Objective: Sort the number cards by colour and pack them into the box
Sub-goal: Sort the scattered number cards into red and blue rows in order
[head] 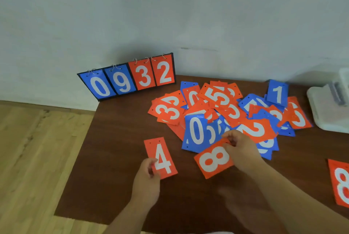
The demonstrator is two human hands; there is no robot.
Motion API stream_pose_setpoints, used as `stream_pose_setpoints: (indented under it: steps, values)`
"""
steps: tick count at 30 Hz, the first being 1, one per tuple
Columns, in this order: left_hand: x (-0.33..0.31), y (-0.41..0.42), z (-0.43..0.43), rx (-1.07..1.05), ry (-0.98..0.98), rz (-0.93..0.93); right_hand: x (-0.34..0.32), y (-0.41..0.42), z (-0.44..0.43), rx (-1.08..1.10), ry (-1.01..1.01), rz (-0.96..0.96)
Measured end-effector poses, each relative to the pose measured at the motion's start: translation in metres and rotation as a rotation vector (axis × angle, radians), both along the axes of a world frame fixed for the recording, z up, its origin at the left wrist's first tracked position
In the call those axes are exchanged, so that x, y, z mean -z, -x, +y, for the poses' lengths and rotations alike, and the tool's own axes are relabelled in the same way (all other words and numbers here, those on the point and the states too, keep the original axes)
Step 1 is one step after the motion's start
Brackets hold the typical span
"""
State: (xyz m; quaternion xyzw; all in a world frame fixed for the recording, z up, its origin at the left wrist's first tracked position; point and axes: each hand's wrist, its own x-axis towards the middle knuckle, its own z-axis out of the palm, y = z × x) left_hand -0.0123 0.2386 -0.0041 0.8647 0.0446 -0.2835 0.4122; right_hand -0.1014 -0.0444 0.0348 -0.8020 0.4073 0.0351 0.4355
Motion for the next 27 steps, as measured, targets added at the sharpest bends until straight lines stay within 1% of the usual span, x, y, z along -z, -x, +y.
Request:
stream_pose_setpoints:
  steps: [3,7,10,13,14,17,20,22,24,26,27]
  values:
    - [-0.011,-0.001,0.0,0.046,0.042,-0.04,-0.005,-0.006,0.008,-0.074,-0.08,0.008]
    - [-0.024,0.0,-0.024,0.116,0.099,-0.094,-0.023,-0.008,0.015,-0.201,-0.148,0.022]
    - [-0.032,0.005,-0.051,0.183,0.16,-0.06,-0.037,-0.001,0.011,-0.201,-0.158,-0.021]
    - [-0.038,0.019,-0.081,0.244,0.282,0.074,-0.045,0.012,-0.002,-0.13,-0.172,-0.099]
    - [-0.04,0.025,-0.091,0.278,0.31,0.084,-0.046,0.018,-0.007,-0.105,-0.165,-0.121]
    - [-0.046,0.043,-0.121,0.334,0.33,0.047,-0.043,0.04,-0.023,0.07,-0.112,-0.167]
    - [-0.047,0.058,-0.148,0.286,0.353,0.007,-0.043,0.07,-0.038,0.309,0.008,-0.188]
    - [-0.047,0.068,-0.166,0.259,0.347,-0.02,-0.042,0.096,-0.046,0.389,0.017,-0.212]
    - [-0.045,0.082,-0.186,0.248,0.352,-0.055,-0.035,0.121,-0.05,0.407,-0.101,-0.191]
    - [-0.045,0.102,-0.209,0.253,0.364,-0.075,-0.025,0.146,-0.056,0.435,-0.317,-0.216]
    - [-0.045,0.114,-0.22,0.257,0.366,-0.072,-0.021,0.158,-0.061,0.45,-0.386,-0.224]
